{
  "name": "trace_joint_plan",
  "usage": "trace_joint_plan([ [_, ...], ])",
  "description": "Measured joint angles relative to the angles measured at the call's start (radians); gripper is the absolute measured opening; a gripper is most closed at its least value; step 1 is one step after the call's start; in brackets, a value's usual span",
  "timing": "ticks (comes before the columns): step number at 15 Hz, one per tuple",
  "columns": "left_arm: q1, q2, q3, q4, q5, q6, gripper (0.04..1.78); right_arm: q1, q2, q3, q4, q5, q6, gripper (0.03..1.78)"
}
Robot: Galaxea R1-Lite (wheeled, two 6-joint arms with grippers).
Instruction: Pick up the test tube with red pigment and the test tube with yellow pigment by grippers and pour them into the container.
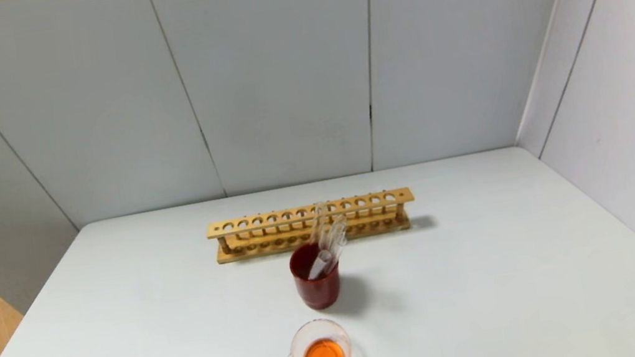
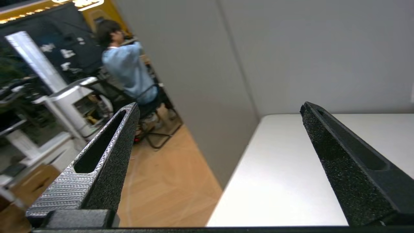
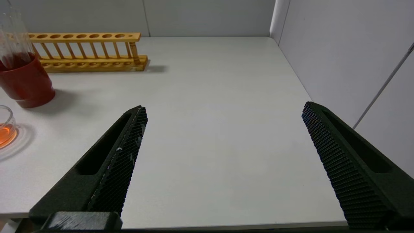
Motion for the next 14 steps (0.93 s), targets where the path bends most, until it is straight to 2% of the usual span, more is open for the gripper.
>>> trace_joint_plan([
  [3,0.126,-0.296,0.024,0.272,-0.056,-0.005,1.75,0.0,0.0,0.0,0.0,0.0,0.0,1.75],
  [5,0.176,-0.452,0.041,0.416,-0.11,-0.058,1.75,0.0,0.0,0.0,0.0,0.0,0.0,1.75],
  [8,0.189,-0.597,0.05,0.409,-0.31,-0.101,1.75,0.0,0.0,0.0,0.0,0.0,0.0,1.75],
  [11,0.177,-0.736,0.076,0.545,-0.48,-0.142,1.75,0.0,0.0,0.0,0.0,0.0,0.0,1.75],
  [12,0.175,-0.76,0.095,0.537,-0.528,-0.17,1.75,0.0,0.0,0.0,0.0,0.0,0.0,1.75],
  [14,0.173,-0.788,0.089,0.539,-0.681,-0.228,1.75,0.0,0.0,0.0,0.0,0.0,0.0,1.75],
])
